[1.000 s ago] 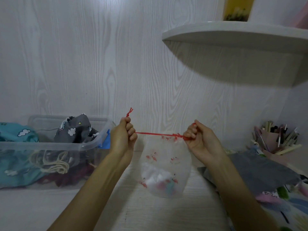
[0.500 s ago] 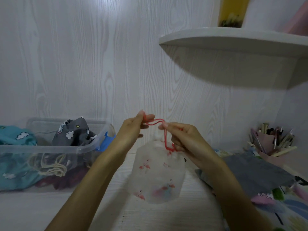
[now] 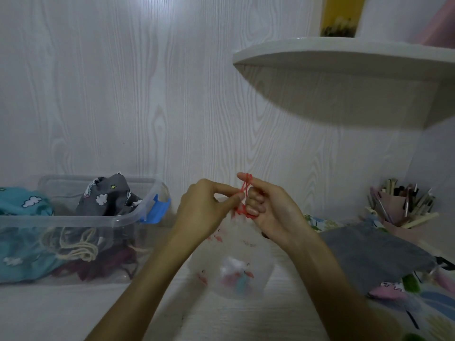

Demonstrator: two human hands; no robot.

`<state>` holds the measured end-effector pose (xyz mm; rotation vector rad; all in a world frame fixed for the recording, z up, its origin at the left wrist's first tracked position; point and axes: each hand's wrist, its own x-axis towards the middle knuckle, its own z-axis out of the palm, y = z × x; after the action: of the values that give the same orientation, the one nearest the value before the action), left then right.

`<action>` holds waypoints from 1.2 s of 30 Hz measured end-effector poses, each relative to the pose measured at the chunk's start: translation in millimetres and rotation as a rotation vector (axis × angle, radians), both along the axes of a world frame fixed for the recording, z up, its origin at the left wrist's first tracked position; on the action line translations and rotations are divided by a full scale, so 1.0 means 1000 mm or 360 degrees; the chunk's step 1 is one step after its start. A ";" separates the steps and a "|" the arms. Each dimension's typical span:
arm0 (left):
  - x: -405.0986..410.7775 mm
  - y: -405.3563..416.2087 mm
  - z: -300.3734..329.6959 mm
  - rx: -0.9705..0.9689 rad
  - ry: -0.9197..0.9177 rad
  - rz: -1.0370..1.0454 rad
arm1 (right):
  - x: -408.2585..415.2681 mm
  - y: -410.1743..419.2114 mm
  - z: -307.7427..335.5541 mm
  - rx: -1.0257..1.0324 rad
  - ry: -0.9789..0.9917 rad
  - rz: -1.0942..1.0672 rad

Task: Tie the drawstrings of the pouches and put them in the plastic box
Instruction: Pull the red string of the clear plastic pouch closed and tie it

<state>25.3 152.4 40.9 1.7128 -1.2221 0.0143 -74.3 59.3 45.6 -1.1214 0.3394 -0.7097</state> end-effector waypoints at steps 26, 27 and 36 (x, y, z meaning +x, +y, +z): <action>-0.018 -0.008 -0.013 0.0450 0.0234 -0.0644 | -0.061 0.001 0.045 -0.1514 0.1089 -0.0205; -0.022 -0.009 -0.014 0.0484 0.0195 -0.0689 | -0.057 0.003 0.043 -0.1576 0.1045 -0.0223; -0.026 -0.015 -0.029 0.0599 0.0998 -0.0535 | -0.023 0.001 0.018 -0.1625 0.0990 -0.0242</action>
<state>-1.0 137.5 11.6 1.6104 -1.0470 -0.9356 -97.1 60.6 63.3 -2.3212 0.6190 -0.6549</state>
